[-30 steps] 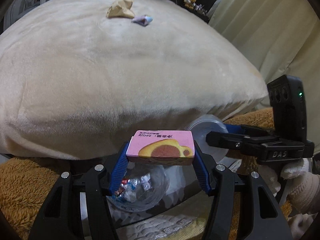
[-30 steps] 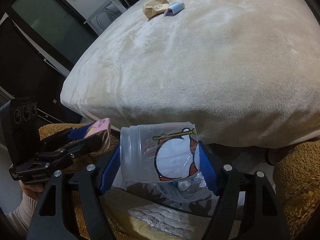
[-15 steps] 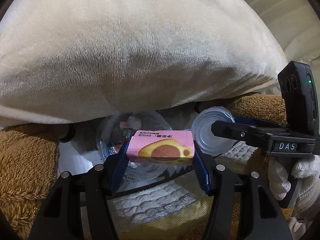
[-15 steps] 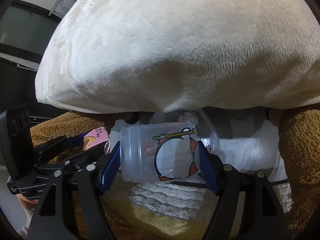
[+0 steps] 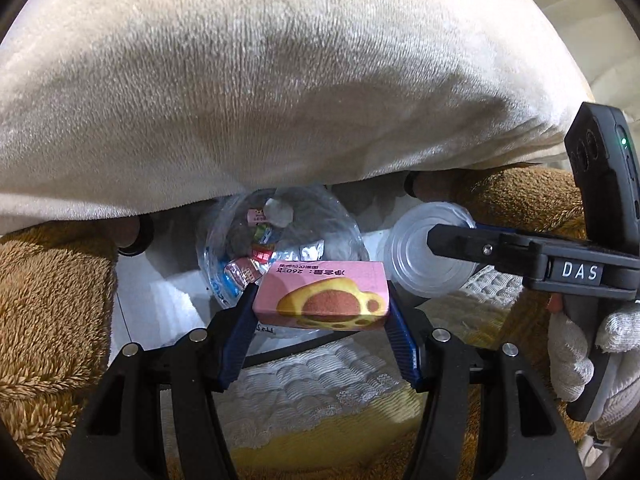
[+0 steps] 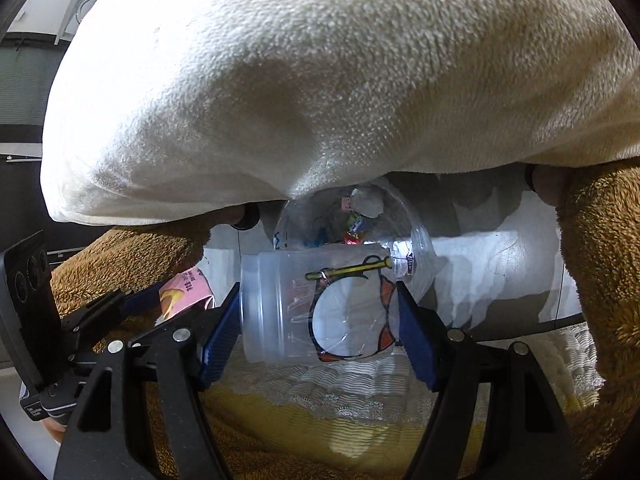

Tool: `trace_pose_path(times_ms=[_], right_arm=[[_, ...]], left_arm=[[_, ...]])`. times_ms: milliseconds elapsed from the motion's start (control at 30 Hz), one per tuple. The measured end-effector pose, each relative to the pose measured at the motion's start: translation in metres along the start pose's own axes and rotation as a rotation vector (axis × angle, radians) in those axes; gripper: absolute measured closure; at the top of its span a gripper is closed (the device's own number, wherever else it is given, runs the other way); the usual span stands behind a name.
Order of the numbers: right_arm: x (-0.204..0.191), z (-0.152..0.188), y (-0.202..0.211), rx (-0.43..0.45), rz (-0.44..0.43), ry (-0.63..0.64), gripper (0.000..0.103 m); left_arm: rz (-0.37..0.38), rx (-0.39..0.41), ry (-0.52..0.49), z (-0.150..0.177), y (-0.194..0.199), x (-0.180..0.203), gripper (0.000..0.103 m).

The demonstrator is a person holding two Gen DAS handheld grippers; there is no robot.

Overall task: Collect trash
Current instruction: 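Open both tools to drop the pink box and clear cup into the bin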

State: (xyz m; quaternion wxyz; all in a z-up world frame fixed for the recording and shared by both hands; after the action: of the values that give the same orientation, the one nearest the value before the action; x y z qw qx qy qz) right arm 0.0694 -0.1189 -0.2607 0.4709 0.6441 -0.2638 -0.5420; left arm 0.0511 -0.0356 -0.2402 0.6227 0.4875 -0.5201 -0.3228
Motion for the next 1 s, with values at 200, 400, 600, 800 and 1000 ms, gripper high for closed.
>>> trace_pose_path(times_ms=[200,400,600,800,1000], right_arm=[[-0.0006,0.0022,-0.0027,-0.018,0.002,-0.005,0.031],[-0.0031,0.0017,-0.002,-0.021,-0.002,-0.007,0.031],[-0.0013,0.001,-0.0008,-0.017,-0.004,-0.018,0.031],[-0.0015,0.0,0.0,-0.021,-0.047,-0.056,0.016],[-0.0018,-0.0021,0.0025,-0.011,-0.044,-0.066,0.015]], left_arm=[[-0.013,-0.013,0.002,-0.0003,-0.0015,-0.0007,0.044],[-0.022,-0.015,-0.007,-0.0001,-0.001,0.0006,0.044],[-0.033,-0.015,-0.013,-0.0001,-0.0006,0.0017,0.044],[-0.042,-0.028,-0.026,0.0011,-0.0041,0.0036,0.029],[-0.038,-0.008,-0.005,-0.0028,0.0,0.0004,0.026]])
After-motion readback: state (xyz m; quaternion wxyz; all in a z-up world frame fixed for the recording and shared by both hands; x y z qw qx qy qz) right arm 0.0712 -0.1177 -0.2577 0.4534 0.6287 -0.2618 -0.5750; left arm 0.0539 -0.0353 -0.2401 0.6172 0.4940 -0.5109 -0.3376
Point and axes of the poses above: each gripper's, at about its wrist camera, not at the fingertips, and y roughly against the way its jaws point, x to its right, z to its underside, the point moved 8 cm from there along -y, roughly the way its jaws point, and after that the axes turned 7 degrees about y, right-handed, at the moved point
